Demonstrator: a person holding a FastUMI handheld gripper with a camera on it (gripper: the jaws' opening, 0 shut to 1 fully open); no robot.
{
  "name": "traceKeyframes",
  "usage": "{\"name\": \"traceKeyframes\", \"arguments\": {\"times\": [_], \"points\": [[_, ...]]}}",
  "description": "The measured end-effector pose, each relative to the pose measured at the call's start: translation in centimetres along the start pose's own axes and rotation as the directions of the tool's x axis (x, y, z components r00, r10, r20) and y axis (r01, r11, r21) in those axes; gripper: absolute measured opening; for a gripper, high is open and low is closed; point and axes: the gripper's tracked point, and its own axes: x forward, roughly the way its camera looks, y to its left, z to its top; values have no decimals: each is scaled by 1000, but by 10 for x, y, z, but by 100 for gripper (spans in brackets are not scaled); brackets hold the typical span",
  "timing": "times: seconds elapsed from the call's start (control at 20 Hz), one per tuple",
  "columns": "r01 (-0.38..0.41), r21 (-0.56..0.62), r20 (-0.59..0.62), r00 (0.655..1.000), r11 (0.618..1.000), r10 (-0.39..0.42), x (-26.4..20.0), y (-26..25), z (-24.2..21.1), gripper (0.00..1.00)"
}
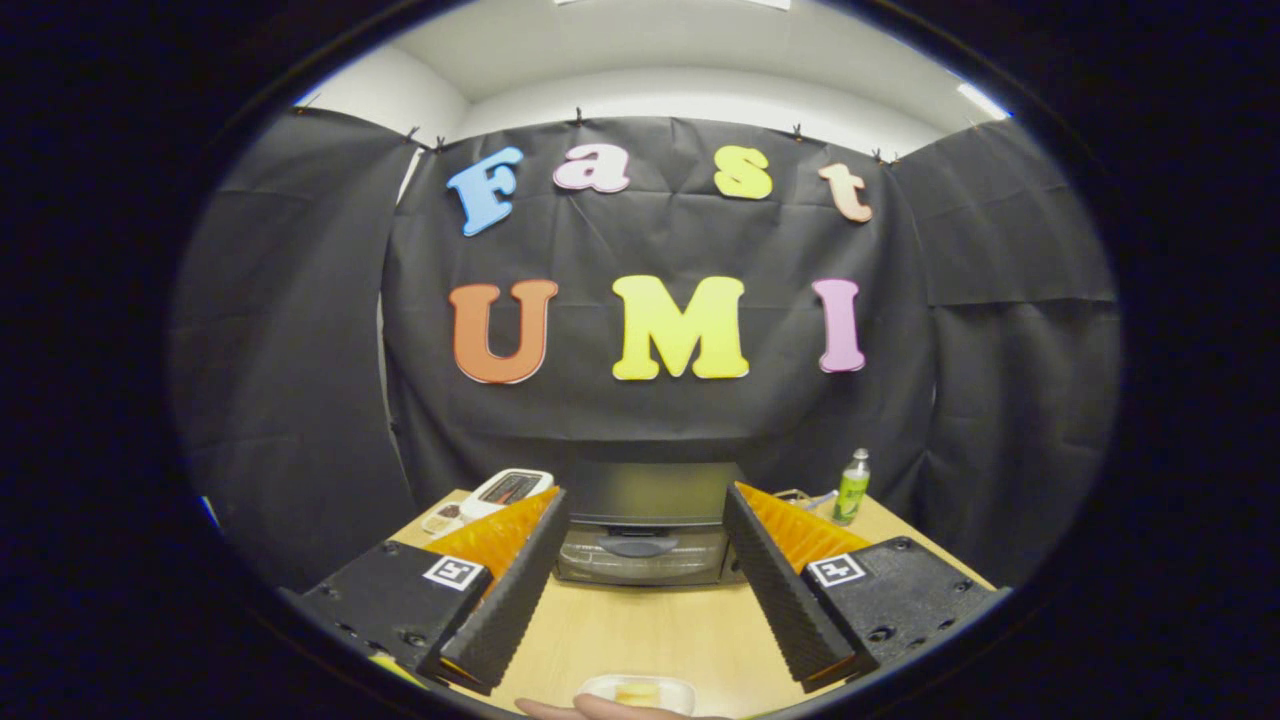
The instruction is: Open the toaster oven, put the food inside, and close the toaster oven door.
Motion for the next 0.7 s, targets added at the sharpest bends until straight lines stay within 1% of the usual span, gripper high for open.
{"name": "traceKeyframes", "arguments": {"times": [0.15, 0.35, 0.4, 0.55, 0.7], "points": [[34, 32, -50, 998, 999, -32, 33, -11, -18, 100], [21, 77, -128, 992, 997, -11, 83, -9, -52, 100], [31, 86, -145, 989, 996, -18, 96, -12, -61, 100], [66, 80, -196, 979, 995, -50, 132, -23, -91, 100], [74, 48, -212, 975, 996, -63, 163, -23, -107, 100]]}}
